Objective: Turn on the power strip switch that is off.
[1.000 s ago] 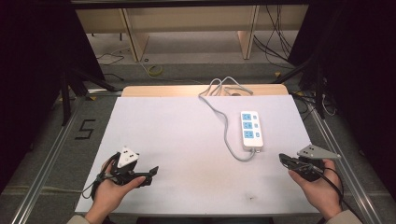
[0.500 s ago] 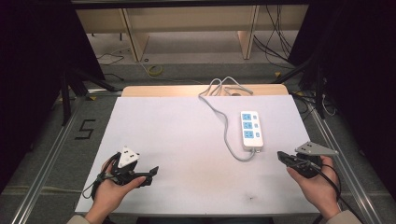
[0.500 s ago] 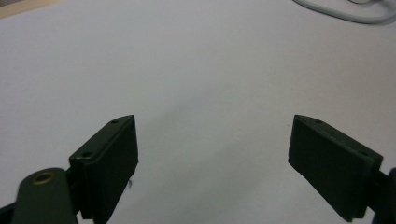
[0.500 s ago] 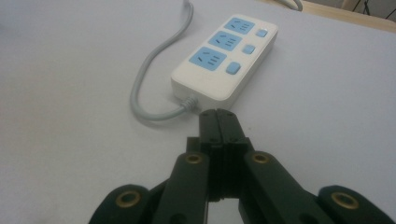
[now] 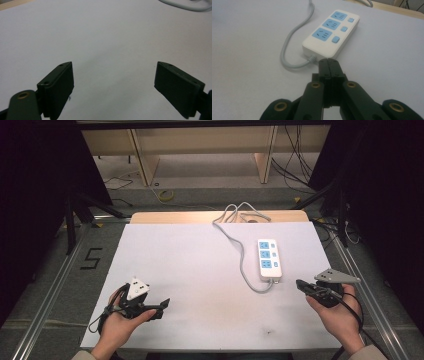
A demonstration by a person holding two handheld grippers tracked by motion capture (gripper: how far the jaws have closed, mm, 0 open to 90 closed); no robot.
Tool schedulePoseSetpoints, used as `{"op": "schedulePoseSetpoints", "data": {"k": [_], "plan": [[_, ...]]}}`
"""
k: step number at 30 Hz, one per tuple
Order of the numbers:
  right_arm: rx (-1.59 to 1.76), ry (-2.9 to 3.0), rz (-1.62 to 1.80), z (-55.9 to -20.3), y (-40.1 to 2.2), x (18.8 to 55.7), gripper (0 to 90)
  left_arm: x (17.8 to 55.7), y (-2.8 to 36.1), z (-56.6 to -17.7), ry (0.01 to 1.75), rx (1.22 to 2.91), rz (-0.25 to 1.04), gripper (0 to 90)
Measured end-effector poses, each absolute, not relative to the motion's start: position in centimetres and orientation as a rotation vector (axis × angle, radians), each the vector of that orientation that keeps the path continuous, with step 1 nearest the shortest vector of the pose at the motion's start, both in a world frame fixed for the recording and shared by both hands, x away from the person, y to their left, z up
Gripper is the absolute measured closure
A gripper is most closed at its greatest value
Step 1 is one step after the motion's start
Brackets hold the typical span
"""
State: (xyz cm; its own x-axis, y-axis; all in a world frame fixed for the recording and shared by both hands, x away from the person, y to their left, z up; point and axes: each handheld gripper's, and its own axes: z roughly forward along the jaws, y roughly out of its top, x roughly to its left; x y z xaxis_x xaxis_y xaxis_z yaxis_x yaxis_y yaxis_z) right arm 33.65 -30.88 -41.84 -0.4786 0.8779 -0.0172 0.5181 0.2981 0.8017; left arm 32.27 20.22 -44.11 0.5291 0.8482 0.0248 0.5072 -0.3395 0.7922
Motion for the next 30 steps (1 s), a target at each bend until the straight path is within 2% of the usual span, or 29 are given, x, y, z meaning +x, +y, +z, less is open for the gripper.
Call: {"op": "schedulePoseSetpoints", "data": {"k": [30], "plan": [[1.262, 2.155, 1.011, -41.0, -30.1, 35.9, 90.0, 32.3, 20.2, -44.1, 1.090, 2.027, 0.572, 15.6]]}}
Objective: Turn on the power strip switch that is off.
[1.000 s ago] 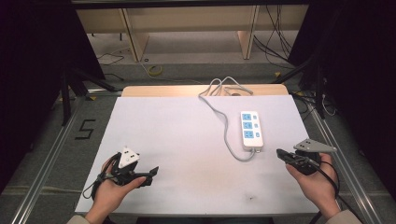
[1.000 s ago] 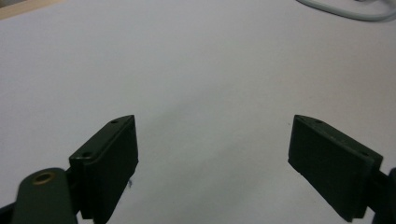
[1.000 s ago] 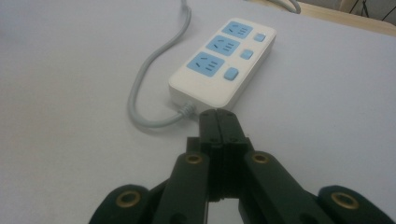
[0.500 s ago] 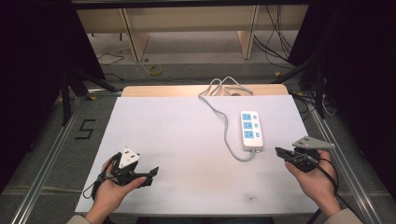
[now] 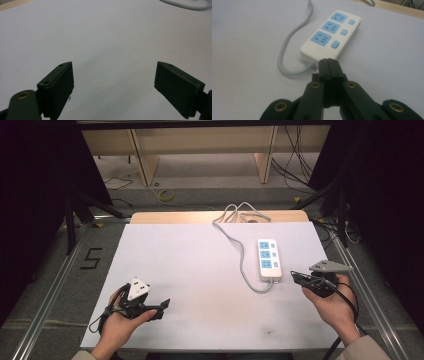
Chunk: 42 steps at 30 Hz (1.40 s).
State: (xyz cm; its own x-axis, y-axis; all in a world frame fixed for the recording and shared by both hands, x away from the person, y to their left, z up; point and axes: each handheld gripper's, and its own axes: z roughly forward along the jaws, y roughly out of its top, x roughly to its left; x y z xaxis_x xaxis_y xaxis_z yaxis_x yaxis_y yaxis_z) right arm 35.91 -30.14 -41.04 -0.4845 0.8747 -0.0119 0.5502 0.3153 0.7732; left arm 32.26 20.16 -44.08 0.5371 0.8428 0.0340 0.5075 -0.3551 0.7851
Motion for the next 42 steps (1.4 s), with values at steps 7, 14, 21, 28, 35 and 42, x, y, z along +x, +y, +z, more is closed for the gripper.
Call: {"op": "schedulePoseSetpoints", "data": {"k": [7, 14, 21, 28, 35, 42], "plan": [[1.268, 2.165, 0.999, -41.0, -29.8, 36.5, 90.0, 32.3, 20.2, -44.1, 1.091, 2.028, 0.571, 15.6], [1.274, 2.175, 0.988, -40.9, -29.7, 37.1, 90.0, 32.3, 20.1, -44.1, 1.090, 2.028, 0.572, 15.6], [1.286, 2.175, 0.981, -40.8, -29.7, 37.5, 90.0, 32.3, 20.1, -44.1, 1.090, 2.026, 0.571, 15.6], [1.289, 2.175, 0.976, -40.7, -29.5, 38.0, 90.0, 32.3, 20.1, -44.1, 1.090, 2.022, 0.572, 15.6], [1.297, 2.178, 0.972, -40.6, -29.4, 38.4, 90.0, 32.3, 20.1, -44.1, 1.087, 2.025, 0.572, 15.6], [1.310, 2.187, 0.964, -40.6, -29.2, 38.9, 90.0, 32.3, 20.0, -44.1, 1.089, 2.022, 0.572, 15.6]]}}
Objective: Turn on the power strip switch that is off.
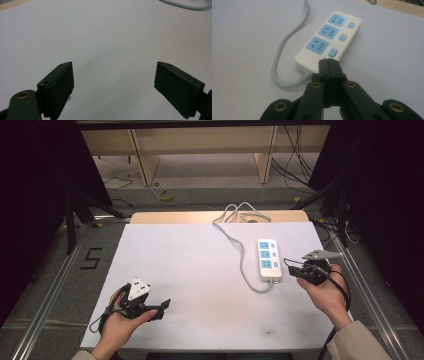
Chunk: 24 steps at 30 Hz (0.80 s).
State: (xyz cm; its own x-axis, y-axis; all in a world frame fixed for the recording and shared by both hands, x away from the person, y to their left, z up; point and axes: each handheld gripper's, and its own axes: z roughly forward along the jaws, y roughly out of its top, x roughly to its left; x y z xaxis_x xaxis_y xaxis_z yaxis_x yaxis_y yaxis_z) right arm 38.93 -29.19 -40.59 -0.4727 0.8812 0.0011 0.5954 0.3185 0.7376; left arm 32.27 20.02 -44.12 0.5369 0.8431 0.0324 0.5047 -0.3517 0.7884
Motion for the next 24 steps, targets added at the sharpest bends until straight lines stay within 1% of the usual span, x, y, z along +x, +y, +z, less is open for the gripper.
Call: {"op": "schedulePoseSetpoints", "data": {"k": [24], "plan": [[1.325, 2.224, 0.929, -40.6, -28.2, 40.8, 90.0, 32.3, 20.0, -44.1, 1.085, 2.025, 0.576, 15.6]]}}
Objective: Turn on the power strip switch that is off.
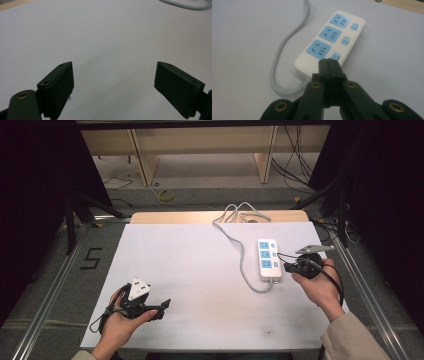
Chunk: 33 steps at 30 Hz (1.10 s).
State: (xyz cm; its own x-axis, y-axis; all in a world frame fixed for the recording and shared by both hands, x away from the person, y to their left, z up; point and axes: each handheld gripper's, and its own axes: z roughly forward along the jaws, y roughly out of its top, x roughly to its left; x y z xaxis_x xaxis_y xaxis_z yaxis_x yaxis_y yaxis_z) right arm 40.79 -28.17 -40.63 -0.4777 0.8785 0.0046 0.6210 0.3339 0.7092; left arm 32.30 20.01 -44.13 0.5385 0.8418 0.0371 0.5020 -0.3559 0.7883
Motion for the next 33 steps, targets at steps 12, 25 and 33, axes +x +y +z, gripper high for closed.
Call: {"op": "schedulePoseSetpoints", "data": {"k": [12, 25, 33], "plan": [[1.342, 2.234, 0.910, -40.7, -28.0, 41.7, 90.0, 32.3, 20.0, -44.1, 1.084, 2.024, 0.577, 15.7], [1.358, 2.241, 0.898, -40.8, -27.9, 42.4, 90.0, 32.3, 20.0, -44.1, 1.082, 2.029, 0.575, 15.7], [1.361, 2.251, 0.882, -40.8, -27.7, 42.8, 90.0, 32.3, 19.9, -44.1, 1.084, 2.029, 0.575, 15.7]]}}
